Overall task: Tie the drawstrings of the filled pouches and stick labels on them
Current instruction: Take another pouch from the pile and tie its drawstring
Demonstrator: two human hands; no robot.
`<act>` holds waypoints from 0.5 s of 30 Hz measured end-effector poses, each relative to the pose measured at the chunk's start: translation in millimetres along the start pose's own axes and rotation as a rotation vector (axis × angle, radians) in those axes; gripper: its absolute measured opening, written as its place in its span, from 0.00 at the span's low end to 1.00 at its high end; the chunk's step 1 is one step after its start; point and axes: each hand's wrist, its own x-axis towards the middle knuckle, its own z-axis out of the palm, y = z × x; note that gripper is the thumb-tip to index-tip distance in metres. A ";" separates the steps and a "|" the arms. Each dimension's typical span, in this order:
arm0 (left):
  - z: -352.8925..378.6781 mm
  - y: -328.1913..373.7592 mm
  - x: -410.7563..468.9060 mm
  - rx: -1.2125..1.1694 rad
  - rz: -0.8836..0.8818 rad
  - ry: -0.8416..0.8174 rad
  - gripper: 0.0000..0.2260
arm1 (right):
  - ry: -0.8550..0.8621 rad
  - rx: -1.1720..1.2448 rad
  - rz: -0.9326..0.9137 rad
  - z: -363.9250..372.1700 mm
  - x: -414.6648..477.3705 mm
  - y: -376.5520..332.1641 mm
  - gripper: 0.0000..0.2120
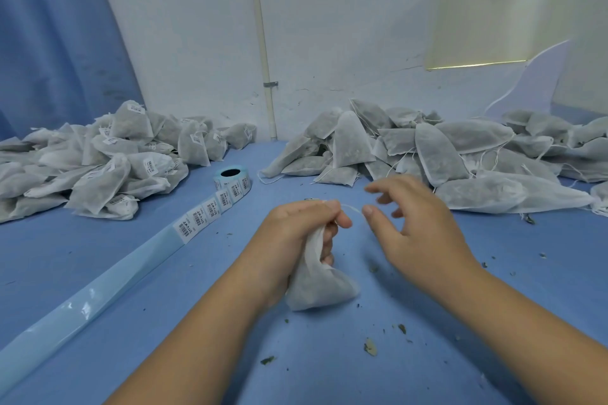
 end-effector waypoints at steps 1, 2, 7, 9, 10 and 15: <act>-1.8 0.3 0.5 -0.049 -0.021 -0.003 0.09 | 0.062 0.009 -0.023 -2.8 0.7 -2.5 0.10; -3.6 0.0 1.5 -0.082 -0.034 -0.008 0.09 | 0.118 0.024 -0.053 -6.1 1.1 -5.8 0.08; -6.6 -1.1 4.0 -0.197 -0.044 -0.032 0.10 | 0.154 0.167 -0.238 -14.6 -5.1 -25.7 0.03; -5.8 -2.0 4.0 -0.198 -0.044 -0.038 0.11 | 0.123 0.181 -0.280 -12.4 -8.9 -31.8 0.03; -5.3 -2.4 3.7 -0.196 -0.044 -0.046 0.11 | 0.114 0.179 -0.291 -11.0 -10.2 -33.5 0.03; -3.8 -2.9 3.1 -0.201 -0.052 -0.097 0.13 | 0.086 0.165 -0.252 -9.2 -11.0 -33.2 0.07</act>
